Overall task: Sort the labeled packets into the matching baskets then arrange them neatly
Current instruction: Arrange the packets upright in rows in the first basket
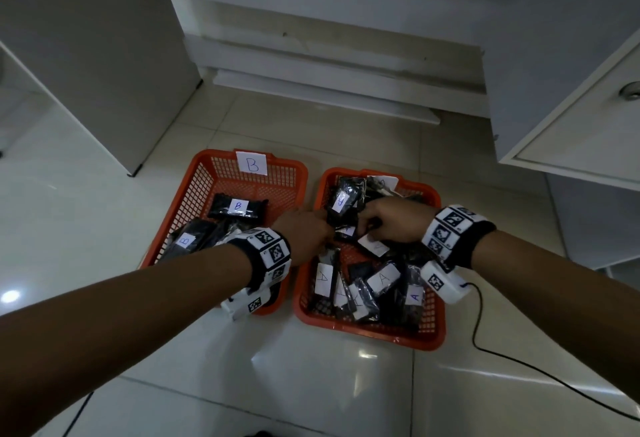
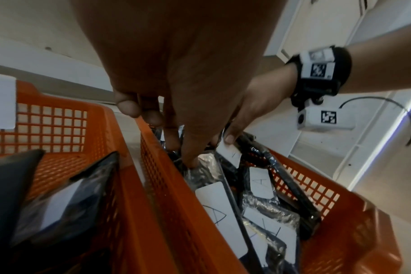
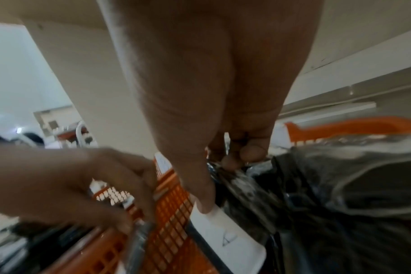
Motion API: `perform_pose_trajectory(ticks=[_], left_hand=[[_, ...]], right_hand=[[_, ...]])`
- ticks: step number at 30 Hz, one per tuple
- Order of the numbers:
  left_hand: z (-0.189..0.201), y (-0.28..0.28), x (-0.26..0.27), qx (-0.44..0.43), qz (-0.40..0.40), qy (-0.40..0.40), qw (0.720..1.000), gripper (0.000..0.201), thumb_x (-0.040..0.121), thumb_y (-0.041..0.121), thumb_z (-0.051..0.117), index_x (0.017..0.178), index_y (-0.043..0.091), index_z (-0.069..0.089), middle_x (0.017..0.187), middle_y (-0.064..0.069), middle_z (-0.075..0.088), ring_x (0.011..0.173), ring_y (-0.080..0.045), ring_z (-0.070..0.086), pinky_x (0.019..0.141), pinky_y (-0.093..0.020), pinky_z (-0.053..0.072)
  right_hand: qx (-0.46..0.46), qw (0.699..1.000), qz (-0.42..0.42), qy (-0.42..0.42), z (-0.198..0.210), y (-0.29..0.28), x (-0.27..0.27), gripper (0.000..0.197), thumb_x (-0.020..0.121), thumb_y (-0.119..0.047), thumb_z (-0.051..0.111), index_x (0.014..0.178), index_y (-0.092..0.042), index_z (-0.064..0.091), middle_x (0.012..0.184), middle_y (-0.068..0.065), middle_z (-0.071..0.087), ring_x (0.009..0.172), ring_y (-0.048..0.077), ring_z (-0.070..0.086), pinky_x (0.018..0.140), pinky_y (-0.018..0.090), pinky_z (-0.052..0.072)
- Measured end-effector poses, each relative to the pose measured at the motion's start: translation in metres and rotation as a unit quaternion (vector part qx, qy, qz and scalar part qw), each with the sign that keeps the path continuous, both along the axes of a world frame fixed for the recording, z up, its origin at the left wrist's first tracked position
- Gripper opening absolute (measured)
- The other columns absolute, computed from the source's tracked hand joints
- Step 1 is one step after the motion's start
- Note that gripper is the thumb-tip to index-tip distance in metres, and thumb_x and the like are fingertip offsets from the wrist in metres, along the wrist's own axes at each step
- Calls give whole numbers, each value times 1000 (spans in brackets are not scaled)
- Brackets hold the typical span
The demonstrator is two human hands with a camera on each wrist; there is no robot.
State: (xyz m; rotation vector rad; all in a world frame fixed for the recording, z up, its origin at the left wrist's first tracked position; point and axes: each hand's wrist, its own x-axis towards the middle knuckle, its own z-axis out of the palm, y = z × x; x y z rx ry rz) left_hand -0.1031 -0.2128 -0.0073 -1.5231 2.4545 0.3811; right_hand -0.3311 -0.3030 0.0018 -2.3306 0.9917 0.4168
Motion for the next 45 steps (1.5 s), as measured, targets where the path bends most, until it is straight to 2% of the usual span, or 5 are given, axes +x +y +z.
perform_pose_trajectory(ticks=[9,17,33,38,45], left_hand=[[-7,-22,-27,46,-14,-112,992,37,97,20,62,134,17,62,139,-10,51,124,-36,50,97,-48,51],[-2,-24,-14,48,3,-60,997,36,99,35,56,131,20,63,134,-6,57,119,-34,56,95,-47,52],[-13,-31,-18,63,-25,-110,992,35,96,27,63,130,17,64,137,-7,51,126,-36,48,95,-48,49],[-28,-35,-25,43,-27,-122,991,38,95,35,61,128,14,65,132,-7,55,123,-36,48,87,-42,45],[-19,-47,-6,-56,84,64,993,36,95,49,58,103,15,68,105,-7,65,95,-27,65,74,-34,51]], right_hand=[[-243,964,92,60,8,34,-6,39,87,-28,72,126,-23,70,127,4,55,120,29,48,96,45,48],[-31,998,20,51,-43,57,41,31,79,-39,79,83,-9,74,84,9,71,79,27,69,73,43,62],[100,984,-146,29,-16,45,3,19,92,-16,72,89,2,76,87,14,76,67,13,65,58,23,52],[-14,993,-106,41,2,53,-18,29,96,-30,69,69,-24,61,71,-6,61,66,12,59,60,28,49],[-176,958,-209,-83,-2,5,-10,25,88,-34,72,106,-22,60,105,-5,58,93,16,58,71,33,49]])
